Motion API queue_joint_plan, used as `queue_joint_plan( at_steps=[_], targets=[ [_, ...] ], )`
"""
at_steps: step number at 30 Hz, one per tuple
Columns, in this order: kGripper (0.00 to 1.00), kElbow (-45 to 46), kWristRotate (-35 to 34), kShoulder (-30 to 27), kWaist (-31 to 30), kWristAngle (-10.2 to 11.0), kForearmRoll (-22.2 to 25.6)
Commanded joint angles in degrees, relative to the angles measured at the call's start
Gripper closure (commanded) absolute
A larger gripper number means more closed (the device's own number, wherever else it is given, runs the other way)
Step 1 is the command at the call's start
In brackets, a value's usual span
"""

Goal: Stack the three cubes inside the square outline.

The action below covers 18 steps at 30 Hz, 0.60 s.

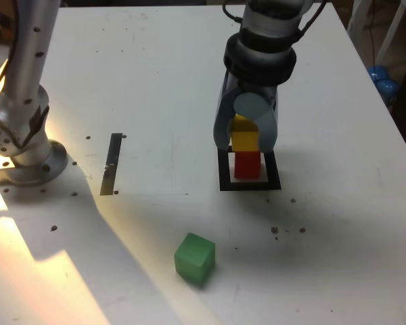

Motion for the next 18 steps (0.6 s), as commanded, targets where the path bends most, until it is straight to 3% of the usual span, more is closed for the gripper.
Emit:
queue_joint_plan(
  at_steps=[1,8,10,14,16,18],
  targets=[
    [0.69,-0.2,-0.1,0.5,0.0,-0.1,-0.1],
    [0.66,-0.1,-0.1,1.1,0.0,-0.4,-0.6],
    [0.52,0.1,-0.1,1.2,0.0,-0.5,-0.9],
    [0.1,0.8,0.1,1.1,0.0,-0.8,-1.5],
    [0.01,1.0,0.1,1.1,0.0,-0.9,-1.6],
    [0.01,1.1,0.1,1.0,0.0,-1.0,-1.6]
  ],
)
